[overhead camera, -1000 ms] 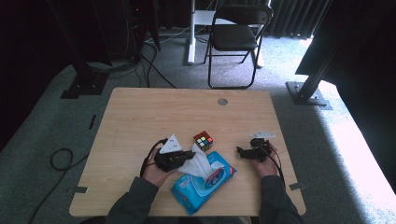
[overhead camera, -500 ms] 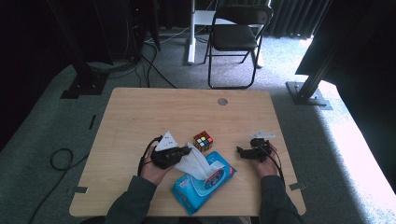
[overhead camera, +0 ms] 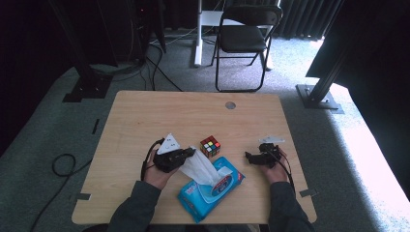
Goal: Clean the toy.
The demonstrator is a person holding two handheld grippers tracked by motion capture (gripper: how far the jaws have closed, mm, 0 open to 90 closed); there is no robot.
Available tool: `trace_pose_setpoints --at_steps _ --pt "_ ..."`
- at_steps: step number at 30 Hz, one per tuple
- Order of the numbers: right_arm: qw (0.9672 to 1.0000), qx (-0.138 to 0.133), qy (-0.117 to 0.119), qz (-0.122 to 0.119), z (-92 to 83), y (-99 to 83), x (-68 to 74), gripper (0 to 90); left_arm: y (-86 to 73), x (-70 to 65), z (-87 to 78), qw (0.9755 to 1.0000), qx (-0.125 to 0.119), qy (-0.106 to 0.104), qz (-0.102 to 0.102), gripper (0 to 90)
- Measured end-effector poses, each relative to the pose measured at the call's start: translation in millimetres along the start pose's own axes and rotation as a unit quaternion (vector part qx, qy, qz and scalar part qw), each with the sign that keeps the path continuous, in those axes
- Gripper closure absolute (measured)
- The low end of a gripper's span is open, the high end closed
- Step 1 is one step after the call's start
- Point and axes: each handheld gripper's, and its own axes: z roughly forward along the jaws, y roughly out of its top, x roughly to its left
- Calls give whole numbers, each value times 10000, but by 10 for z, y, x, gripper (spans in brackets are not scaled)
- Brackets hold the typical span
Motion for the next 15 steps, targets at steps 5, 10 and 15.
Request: trace_pose_setpoints --at_steps 5,10,15 --pt "10000 0 0 0 0 0 0 114 14 19 -23 9999 -67 79 -18 890" --pt "10000 0 0 0 0 0 0 114 57 36 -69 9998 -152 132 -9 890" --pt "10000 -1 -1 0 0 0 0 114 79 50 -74 9996 -201 192 -1 890"
